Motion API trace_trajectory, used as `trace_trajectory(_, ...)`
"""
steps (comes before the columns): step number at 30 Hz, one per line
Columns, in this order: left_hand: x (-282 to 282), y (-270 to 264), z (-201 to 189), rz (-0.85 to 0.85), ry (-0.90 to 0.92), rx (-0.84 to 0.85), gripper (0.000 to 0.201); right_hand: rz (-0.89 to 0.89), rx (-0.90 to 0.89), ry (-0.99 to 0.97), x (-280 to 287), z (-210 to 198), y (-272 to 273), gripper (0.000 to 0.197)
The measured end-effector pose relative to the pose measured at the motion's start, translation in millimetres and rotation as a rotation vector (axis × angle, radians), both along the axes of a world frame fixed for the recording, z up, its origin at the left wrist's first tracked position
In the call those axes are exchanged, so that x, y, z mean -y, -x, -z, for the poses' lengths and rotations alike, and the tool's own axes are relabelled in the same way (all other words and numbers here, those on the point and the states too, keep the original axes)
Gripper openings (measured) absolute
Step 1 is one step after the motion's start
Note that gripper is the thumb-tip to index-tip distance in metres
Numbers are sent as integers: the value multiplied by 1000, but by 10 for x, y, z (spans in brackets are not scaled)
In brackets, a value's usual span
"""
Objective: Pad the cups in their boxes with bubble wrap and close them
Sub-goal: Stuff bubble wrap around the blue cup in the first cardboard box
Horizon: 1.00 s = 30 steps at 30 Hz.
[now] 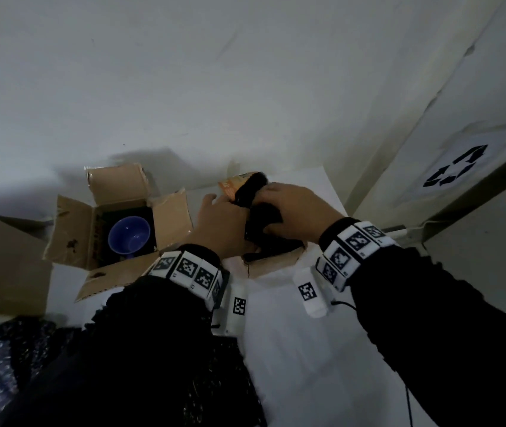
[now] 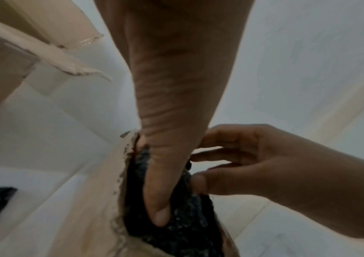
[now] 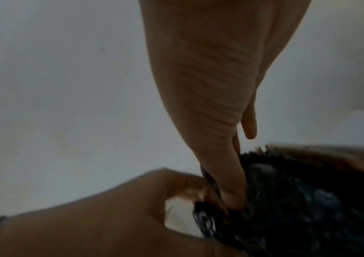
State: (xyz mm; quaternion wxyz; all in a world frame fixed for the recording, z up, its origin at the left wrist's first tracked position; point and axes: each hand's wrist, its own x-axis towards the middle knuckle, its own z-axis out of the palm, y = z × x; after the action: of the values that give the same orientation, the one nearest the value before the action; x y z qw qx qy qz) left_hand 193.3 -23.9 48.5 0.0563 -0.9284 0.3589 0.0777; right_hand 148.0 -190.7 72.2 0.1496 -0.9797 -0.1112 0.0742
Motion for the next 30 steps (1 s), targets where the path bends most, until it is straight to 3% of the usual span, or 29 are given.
trace_trajectory(5, -110, 17, 75, -40, 83, 178, 64, -16, -120, 16, -149, 176, -266, 52)
trace_trajectory(11, -183, -63, 155, 19, 277, -40, 89, -15, -255, 96, -168, 435, -378, 46)
trace_trajectory(13, -188, -102, 119, 1, 287, -46, 83, -23, -263, 109, -134, 469, -392, 38)
trace_trajectory(18, -88, -90, 110, -41, -23, 46, 42, -65, -276, 94, -106, 474, -369, 23)
trace_trajectory(24, 7, -112, 143, -83, -107, -81, 34, 27, 160, -74, 42, 394, -268, 19)
trace_trajectory(26, 22, -112, 145, -84, -140, -91, 33, -6, 191, 47, 37, 413, -303, 24)
trace_trajectory(30, 30, -105, 150, -96, -144, -127, 34, -41, 68, 324, -34, 583, -258, 42)
